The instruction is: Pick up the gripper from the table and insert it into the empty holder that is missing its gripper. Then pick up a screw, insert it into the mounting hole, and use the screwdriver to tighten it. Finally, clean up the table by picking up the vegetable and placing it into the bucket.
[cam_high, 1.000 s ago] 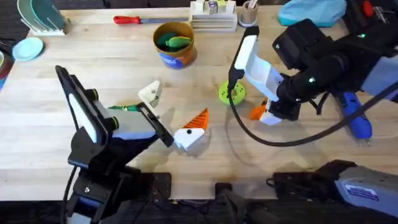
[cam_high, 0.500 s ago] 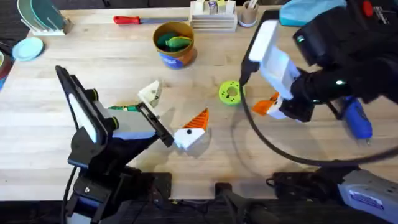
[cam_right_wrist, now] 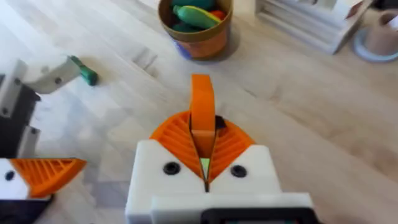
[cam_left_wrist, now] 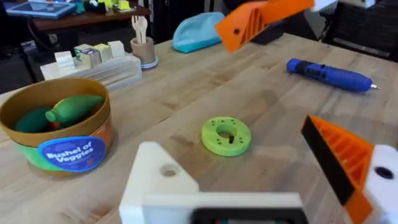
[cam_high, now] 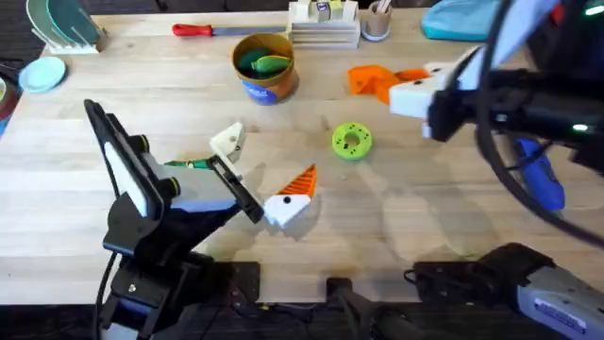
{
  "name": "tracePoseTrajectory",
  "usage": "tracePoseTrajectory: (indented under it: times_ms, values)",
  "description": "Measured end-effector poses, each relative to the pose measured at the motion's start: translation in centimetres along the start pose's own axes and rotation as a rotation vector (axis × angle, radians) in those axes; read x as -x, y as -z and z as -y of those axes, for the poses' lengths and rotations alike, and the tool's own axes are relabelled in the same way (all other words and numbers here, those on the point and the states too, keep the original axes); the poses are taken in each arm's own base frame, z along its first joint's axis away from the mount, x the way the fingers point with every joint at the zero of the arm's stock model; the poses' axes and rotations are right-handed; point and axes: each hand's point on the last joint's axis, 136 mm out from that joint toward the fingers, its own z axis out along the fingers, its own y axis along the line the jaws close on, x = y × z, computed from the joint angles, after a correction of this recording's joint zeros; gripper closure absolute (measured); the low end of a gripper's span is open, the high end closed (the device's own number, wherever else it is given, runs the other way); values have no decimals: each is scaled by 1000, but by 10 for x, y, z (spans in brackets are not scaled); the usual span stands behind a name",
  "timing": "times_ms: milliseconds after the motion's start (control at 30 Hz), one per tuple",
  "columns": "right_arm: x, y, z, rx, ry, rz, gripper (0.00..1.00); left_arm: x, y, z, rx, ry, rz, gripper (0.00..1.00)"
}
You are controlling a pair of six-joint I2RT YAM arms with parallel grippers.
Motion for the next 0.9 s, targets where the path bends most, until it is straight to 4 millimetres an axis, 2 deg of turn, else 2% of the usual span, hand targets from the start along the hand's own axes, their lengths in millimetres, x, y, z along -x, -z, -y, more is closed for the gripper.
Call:
tracePoseTrajectory:
  times_ms: [200, 300, 500, 667, 900]
  values:
    - [-27, -53, -21, 199, -464, -115, 994, 0, 0, 0, 0, 0, 0, 8]
    - [-26, -72, -37, 331, -615, -157, 994, 0, 0, 0, 0, 0, 0, 8]
    - [-24, -99, -68, 616, -797, -244, 994, 0, 0, 0, 0, 0, 0, 7]
    - [-29, -106, -84, 786, -904, -335, 994, 0, 0, 0, 0, 0, 0, 7]
    - [-29, -93, -104, 932, -941, -429, 994, 0, 0, 0, 0, 0, 0, 7]
